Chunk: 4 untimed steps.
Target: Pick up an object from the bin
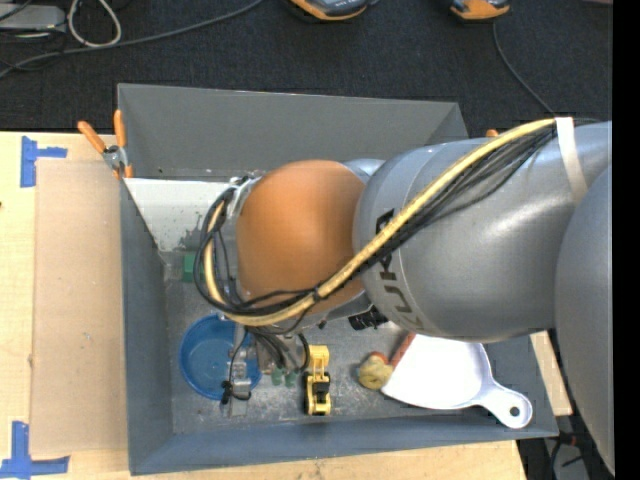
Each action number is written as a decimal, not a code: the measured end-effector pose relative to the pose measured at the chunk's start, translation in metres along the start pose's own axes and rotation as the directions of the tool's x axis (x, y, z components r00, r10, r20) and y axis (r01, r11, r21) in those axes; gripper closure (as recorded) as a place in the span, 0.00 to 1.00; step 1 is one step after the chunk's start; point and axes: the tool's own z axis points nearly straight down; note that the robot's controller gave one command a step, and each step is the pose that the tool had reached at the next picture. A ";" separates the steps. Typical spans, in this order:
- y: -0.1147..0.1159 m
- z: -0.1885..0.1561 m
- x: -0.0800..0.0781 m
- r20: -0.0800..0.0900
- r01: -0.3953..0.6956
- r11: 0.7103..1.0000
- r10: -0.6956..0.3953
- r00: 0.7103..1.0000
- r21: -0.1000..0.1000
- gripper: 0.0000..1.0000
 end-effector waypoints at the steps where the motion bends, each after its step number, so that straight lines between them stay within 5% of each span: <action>1: 0.000 0.000 0.000 0.000 0.000 1.000 0.000 1.000 0.000 0.00; 2: -0.002 0.040 -0.015 0.008 0.207 0.978 -0.207 0.978 -0.002 0.00; 3: -0.026 0.086 -0.021 -0.002 0.432 0.902 -0.432 0.902 0.000 0.00; 4: -0.043 0.101 -0.028 -0.003 0.437 0.899 -0.437 0.899 -0.001 0.00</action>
Offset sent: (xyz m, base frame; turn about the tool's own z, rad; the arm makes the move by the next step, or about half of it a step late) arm 0.0376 -0.0134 -0.1162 -0.5196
